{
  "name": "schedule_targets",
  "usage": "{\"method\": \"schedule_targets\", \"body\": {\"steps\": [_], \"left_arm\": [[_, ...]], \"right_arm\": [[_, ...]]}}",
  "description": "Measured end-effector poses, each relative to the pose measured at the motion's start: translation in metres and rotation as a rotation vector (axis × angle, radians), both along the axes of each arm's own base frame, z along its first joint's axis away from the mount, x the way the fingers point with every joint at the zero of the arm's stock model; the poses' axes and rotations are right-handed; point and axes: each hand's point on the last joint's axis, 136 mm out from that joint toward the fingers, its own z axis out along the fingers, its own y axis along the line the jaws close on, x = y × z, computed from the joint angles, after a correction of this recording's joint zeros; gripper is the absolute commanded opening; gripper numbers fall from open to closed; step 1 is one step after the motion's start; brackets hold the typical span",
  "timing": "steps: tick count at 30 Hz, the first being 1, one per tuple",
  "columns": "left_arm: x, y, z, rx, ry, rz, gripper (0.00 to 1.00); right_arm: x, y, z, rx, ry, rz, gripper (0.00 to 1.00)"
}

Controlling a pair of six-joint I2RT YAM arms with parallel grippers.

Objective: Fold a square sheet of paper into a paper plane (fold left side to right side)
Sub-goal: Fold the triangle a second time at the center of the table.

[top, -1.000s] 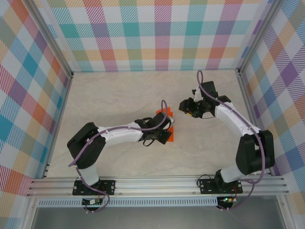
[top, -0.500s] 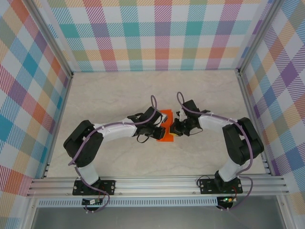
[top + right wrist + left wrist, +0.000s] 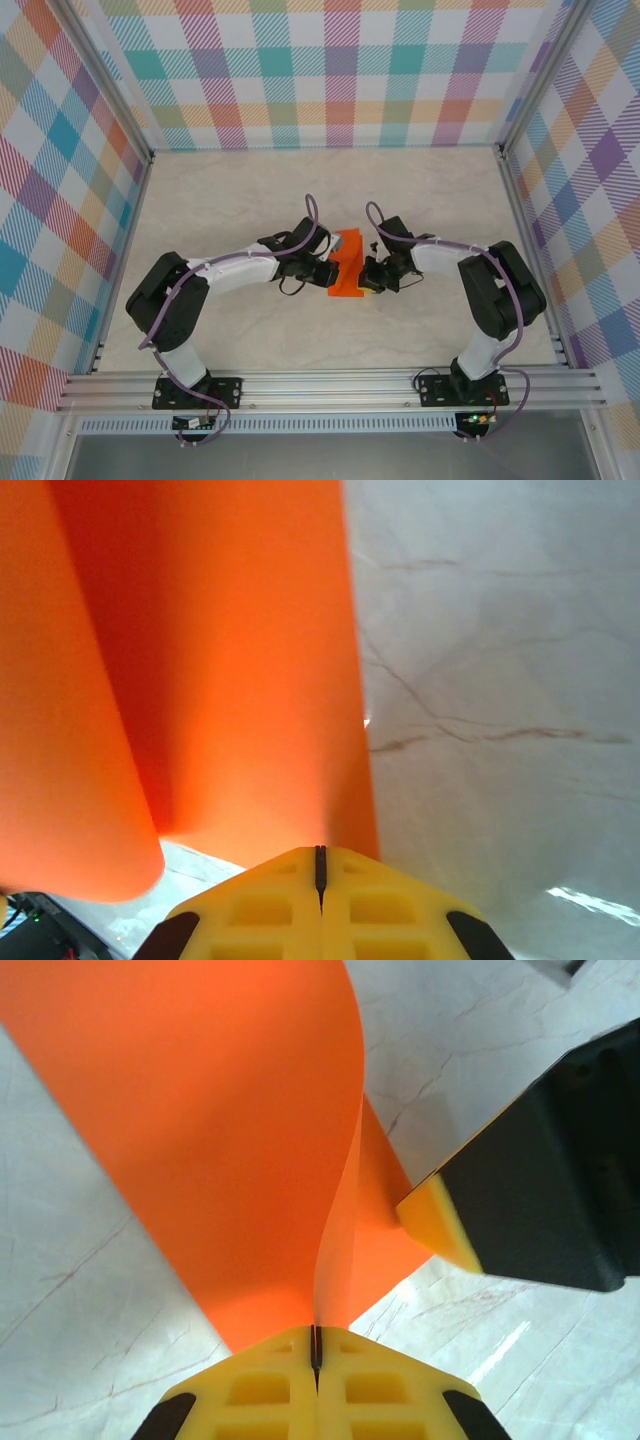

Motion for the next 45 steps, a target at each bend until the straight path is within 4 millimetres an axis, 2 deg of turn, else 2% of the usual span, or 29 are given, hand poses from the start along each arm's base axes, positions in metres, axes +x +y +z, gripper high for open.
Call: {"method": "schedule_targets", "body": {"steps": [8,23,35,45], "left_arm": [[-0.003,0.006,-0.003,0.037,0.016,-0.025,0.04],[0.018,0.009,-0.017,0.08,0.034,-0.019,0.04],[0.027,0.006,-0.022,0.087,0.032,-0.022,0.04],[0.028,0.01,-0.034,0.115,0.05,-0.021,0.04]], "right_arm": [[-0.004,-0.003,-0.003,-0.024,0.005,0.01,0.01],[-0.005,0.001,-0.004,-0.045,0.003,0.039,0.01],[-0.005,0.001,-0.003,-0.065,0.0,0.048,0.01],[-0.005,0.001,-0.003,-0.073,0.004,0.053,0.01]]}}
